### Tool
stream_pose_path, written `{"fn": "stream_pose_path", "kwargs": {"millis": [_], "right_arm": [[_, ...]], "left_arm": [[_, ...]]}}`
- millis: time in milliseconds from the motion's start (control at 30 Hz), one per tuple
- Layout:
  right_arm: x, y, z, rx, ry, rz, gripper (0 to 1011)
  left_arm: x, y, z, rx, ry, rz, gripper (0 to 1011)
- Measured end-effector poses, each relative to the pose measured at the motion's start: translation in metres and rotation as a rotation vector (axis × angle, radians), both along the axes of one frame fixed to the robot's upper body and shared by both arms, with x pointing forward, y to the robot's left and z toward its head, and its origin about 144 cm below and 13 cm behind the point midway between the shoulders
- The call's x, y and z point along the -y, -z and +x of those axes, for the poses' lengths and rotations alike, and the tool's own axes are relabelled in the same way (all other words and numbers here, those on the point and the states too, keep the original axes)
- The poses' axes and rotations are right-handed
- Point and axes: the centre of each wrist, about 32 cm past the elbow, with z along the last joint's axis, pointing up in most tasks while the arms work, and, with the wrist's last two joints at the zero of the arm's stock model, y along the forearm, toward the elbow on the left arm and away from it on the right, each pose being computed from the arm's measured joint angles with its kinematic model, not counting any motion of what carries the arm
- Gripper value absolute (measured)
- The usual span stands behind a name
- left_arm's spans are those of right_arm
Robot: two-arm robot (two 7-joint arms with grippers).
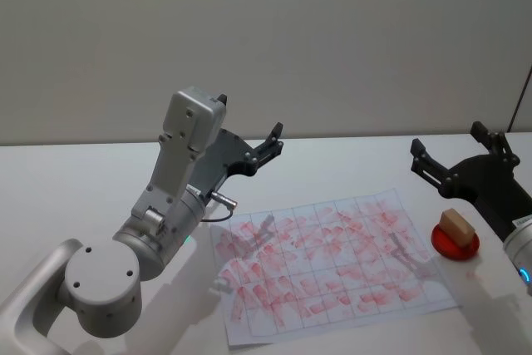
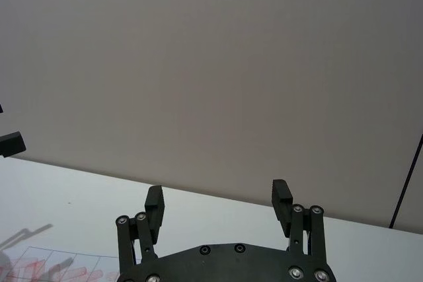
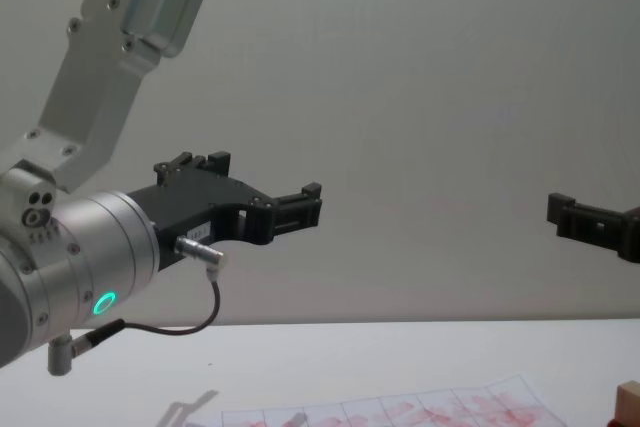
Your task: Use the one hand to pick up the stamp and affix it onto the A4 paper.
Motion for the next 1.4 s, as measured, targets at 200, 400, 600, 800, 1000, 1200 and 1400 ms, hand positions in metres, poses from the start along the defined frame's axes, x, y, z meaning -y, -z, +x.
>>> {"fn": "stream_pose_path", "kwargs": {"millis": [200,400,600,800,1000,1200,1400], "right_arm": [[-0.0001,0.0001,0.0,0.0,0.0,0.0,1001],[-0.0001,0.0,0.0,0.0,0.0,0.0,1001],[-0.0001,0.0,0.0,0.0,0.0,0.0,1001],[-0.0001,0.0001,0.0,0.0,0.0,0.0,1001],[-0.0001,0.0001,0.0,0.0,0.0,0.0,1001],[0.0,0.0001,0.0,0.0,0.0,0.0,1001],[0.0029,0.0006,-0.0024,-0.005,0.004,-0.004,1001]], "left_arm": [[0.0,0.0,0.0,0.0,0.0,0.0,1001],[0.0,0.0,0.0,0.0,0.0,0.0,1001],[0.0,0.0,0.0,0.0,0.0,0.0,1001],[0.0,0.0,0.0,0.0,0.0,0.0,1001],[0.0,0.0,0.0,0.0,0.0,0.0,1001],[0.0,0.0,0.0,0.0,0.0,0.0,1001],[0.0,0.0,0.0,0.0,0.0,0.0,1001]]}}
